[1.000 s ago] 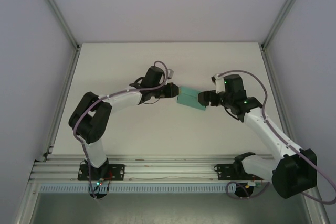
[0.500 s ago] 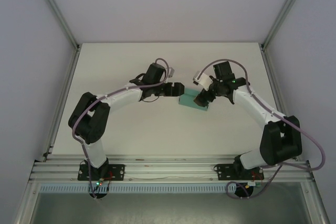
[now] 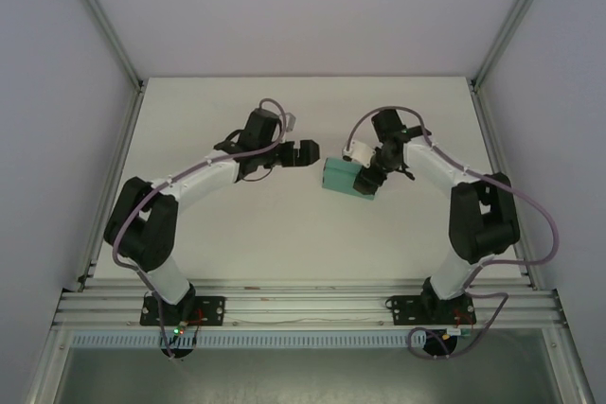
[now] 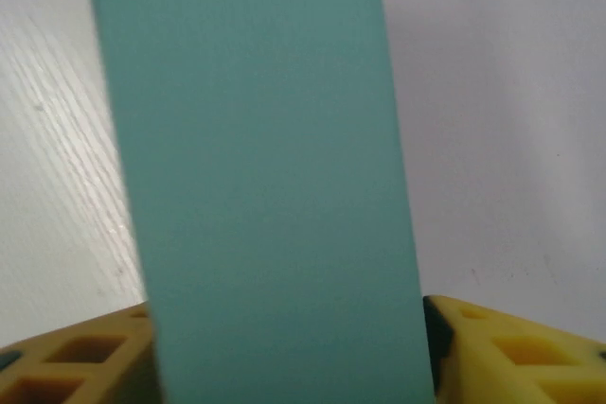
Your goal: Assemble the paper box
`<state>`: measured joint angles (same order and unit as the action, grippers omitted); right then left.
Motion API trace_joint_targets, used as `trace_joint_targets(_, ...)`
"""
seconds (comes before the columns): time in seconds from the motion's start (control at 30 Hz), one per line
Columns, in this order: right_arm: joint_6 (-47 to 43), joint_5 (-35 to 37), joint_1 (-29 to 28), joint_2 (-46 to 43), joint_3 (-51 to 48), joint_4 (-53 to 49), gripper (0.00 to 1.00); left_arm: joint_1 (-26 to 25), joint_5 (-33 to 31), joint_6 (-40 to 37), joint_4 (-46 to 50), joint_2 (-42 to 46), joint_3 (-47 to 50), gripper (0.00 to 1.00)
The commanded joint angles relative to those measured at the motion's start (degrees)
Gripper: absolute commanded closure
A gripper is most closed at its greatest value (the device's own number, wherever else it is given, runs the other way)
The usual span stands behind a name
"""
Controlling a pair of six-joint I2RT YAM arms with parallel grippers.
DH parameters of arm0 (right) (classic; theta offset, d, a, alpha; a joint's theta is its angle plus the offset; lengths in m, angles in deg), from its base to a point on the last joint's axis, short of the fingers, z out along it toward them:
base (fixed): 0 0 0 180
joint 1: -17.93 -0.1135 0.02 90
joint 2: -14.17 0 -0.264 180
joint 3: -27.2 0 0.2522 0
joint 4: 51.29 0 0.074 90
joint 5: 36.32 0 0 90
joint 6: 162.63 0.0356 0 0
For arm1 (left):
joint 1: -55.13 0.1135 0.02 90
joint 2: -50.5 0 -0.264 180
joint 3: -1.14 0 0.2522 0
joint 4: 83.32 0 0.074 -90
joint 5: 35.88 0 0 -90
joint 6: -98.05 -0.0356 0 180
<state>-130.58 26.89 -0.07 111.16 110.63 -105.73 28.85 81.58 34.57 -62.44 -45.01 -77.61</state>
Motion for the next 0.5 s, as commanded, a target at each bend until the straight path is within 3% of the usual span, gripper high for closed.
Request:
trace_joint_targets(0.0,1.75,4.76,-1.77,-0.02,0.64,0.22,0.46,1.31,-3.47,0.34,1.53,3.55,3.89,0.0)
trace_joint_targets(0.1,5.31,13.74,-4.3,-1.87,-2.65,9.09,0.58,1.85,-6.23,0.59,2.14,6.44,7.32,0.0)
trace_joint_targets(0.2,7.68,23.36,-7.76,-3.24,-5.11,15.67,0.59,2.17,-9.84,0.46,3.49,9.95,10.38,0.0)
trace_joint_targets(0.37,13.15,46.52,-17.63,-2.17,-6.34,22.58,0.56,2.52,-15.8,1.81,5.97,16.73,16.29,0.0)
trace_joint_targets(0.47,15.1,51.72,-22.74,-0.57,-7.72,23.15,0.46,2.89,-17.54,2.87,5.87,21.41,20.45,0.0)
